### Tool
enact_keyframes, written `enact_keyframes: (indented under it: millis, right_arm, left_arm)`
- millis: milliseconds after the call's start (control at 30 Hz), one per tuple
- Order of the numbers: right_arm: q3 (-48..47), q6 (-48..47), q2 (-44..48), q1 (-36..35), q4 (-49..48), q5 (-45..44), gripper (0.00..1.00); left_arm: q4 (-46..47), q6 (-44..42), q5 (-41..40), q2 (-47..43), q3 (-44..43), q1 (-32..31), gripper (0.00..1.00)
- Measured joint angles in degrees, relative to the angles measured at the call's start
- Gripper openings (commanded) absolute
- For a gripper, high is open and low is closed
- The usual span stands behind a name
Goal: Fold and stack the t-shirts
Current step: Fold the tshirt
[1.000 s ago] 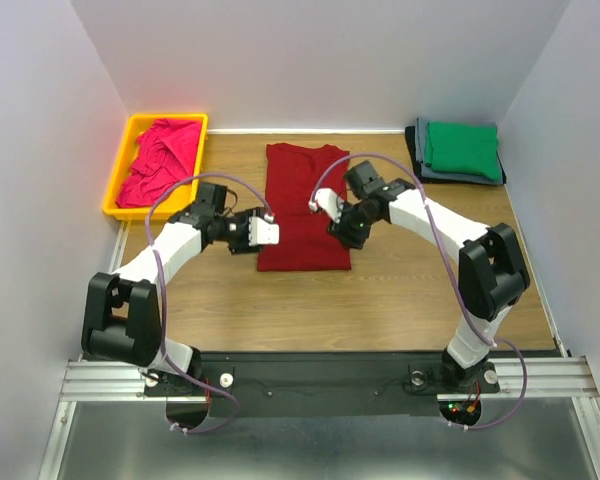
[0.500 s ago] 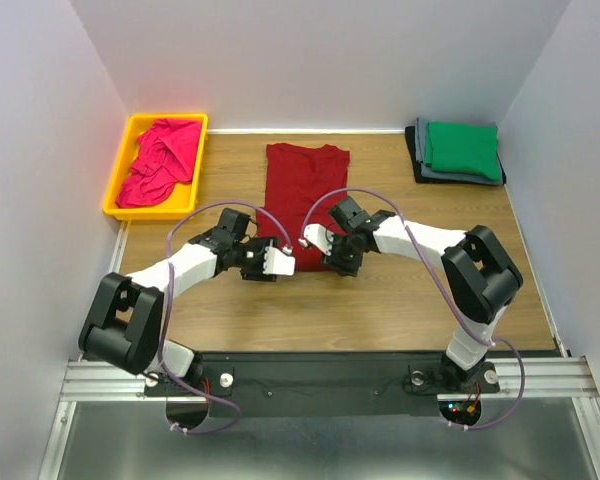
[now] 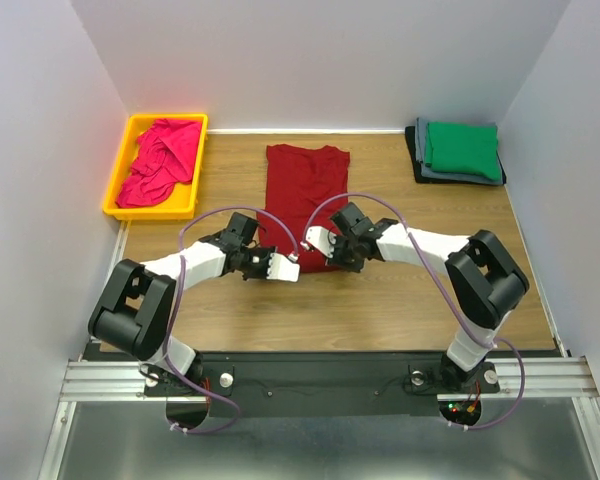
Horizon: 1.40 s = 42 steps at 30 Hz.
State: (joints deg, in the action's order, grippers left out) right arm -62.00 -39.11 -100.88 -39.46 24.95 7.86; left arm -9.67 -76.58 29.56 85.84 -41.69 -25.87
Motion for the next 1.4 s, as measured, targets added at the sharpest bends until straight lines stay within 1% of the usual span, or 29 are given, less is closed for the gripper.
enact_keyframes:
  millis: [133, 200, 400, 500, 767, 867, 1000, 1133, 1233, 1267, 1300, 1400]
  right_arm:
    - [1.18, 0.85, 1.68, -0.11, 1.64, 0.09, 0.01]
    - [1.20, 1.51, 3.58, -0.17, 4.39, 0.76, 0.01]
    - [0.72, 1.29, 15.56, -0.37, 15.54, 4.96, 0.01]
    - [-0.37, 0.50, 19.91, -0.48, 21.53, 7.37, 0.01]
    - [-4.48, -1.25, 26.97, -4.35, 36.94, 13.97, 0.01]
    - [-8.61, -0.46, 28.98, -5.31, 40.28, 14.34, 0.01]
    - [-14.29, -1.03, 27.32, -3.93, 40.81, 12.44, 0.01]
    - [-16.59, -5.16, 21.64, 2.62, 40.13, 12.39, 0.01]
    - [-17.00, -9.44, 13.70, 8.37, 38.12, 13.14, 0.01]
    - [-17.09, -10.01, 12.81, 8.98, 37.77, 13.20, 0.00]
    - [-17.55, -11.69, 9.22, 11.04, 36.81, 13.84, 0.01]
    - [-20.59, -14.40, 2.19, 14.34, 34.88, 14.97, 0.01]
  left_arm:
    - [-2.95, -0.07, 0.52, -1.88, -0.02, -0.70, 0.00]
    - [-5.42, -0.04, 1.25, -4.35, -0.15, -0.81, 0.00]
    - [-16.00, -0.52, 4.00, -15.41, -4.15, -2.64, 0.00]
    - [-22.21, -1.68, 6.14, -20.46, -5.88, -4.13, 0.00]
    - [-38.73, -6.38, 11.93, -29.68, -9.20, -8.72, 0.00]
    - [-44.63, -6.62, 13.79, -30.93, -13.07, -9.57, 0.00]
    - [-45.40, -4.35, 13.42, -28.48, -17.42, -9.44, 0.00]
    - [-44.50, -3.91, 13.11, -21.57, -21.53, -5.64, 0.00]
    - [-41.75, -4.07, 14.62, -10.73, -27.50, -0.24, 0.00]
    - [-41.16, -4.15, 14.99, -7.91, -28.98, 1.22, 0.00]
    - [-40.33, -4.22, 15.52, -5.01, -30.27, 2.40, 0.00]
    - [-38.21, -4.50, 16.90, 5.88, -35.41, 5.70, 0.00]
